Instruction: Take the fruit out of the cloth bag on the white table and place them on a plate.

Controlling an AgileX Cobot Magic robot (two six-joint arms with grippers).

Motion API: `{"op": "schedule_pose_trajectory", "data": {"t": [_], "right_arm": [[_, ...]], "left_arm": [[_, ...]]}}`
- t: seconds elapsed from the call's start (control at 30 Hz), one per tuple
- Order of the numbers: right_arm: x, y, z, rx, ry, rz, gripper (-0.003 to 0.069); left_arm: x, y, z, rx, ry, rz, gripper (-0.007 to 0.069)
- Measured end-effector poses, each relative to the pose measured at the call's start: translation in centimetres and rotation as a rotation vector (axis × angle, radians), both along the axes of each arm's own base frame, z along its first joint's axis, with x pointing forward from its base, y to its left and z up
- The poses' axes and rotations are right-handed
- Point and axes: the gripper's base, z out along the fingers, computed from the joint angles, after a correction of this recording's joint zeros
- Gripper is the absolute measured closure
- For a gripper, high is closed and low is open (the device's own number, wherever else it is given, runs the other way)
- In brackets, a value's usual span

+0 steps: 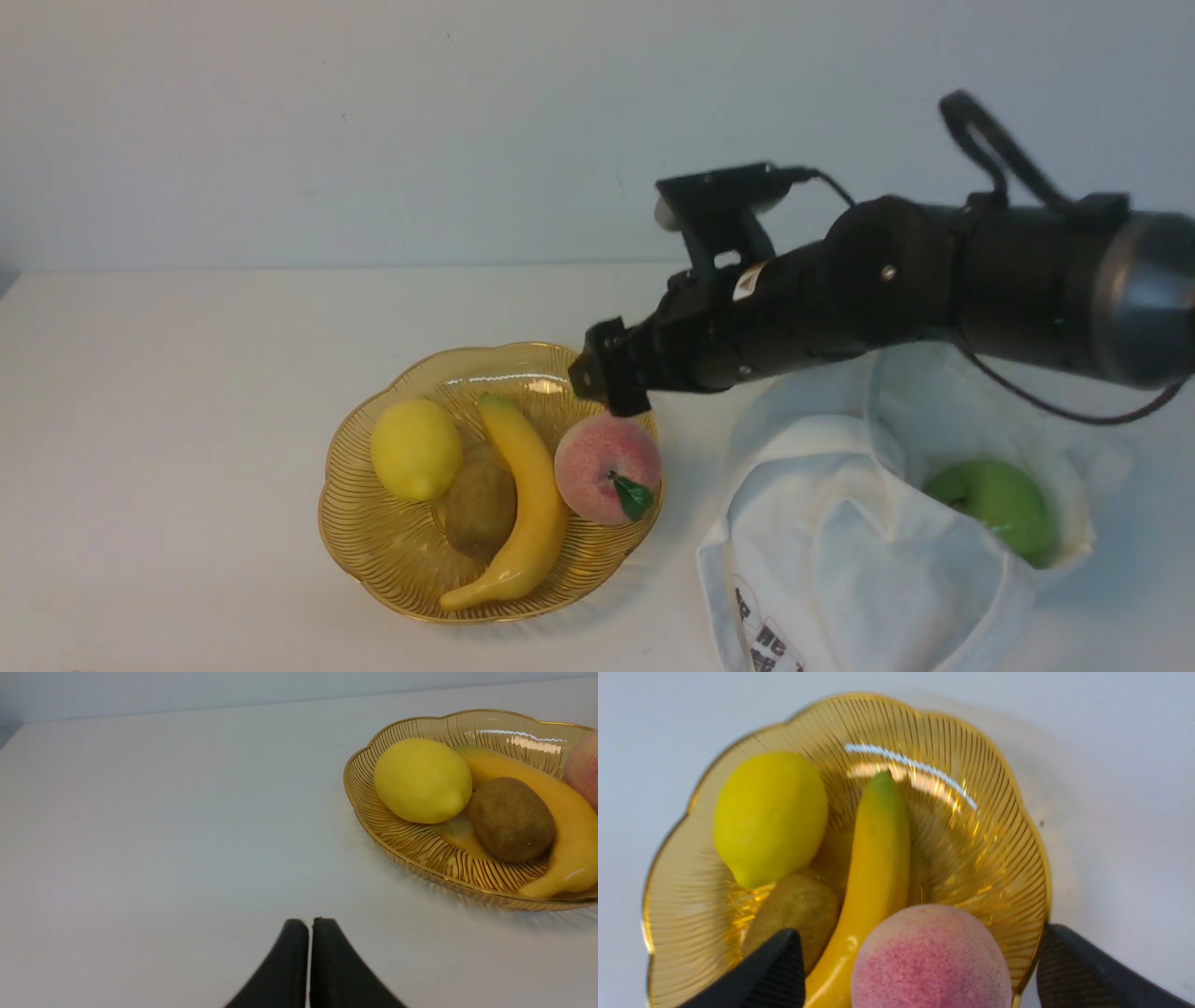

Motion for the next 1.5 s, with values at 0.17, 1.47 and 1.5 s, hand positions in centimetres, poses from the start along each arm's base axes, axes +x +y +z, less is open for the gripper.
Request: {"op": "schedule_pose_trajectory", "data": {"t": [0.17, 1.47, 1.5], "right_arm": [[-3.8, -2.9, 8.9, 0.037, -0.244, 0.038, 0.0378], [-27.6, -20.4, 17.4, 0.247, -0.743, -0.095, 0.0671], [-27.6, -20.4, 17.4, 0.246, -0.743, -0.094, 0.0671]], "left_arm": [[0.0, 0.0, 0.0, 0.000, 0.000, 0.000, 0.0632], [0.0, 0.0, 0.0, 0.000, 0.000, 0.000, 0.0632], [0.0, 0.0, 0.0, 0.000, 0.000, 0.000, 0.0632]]}}
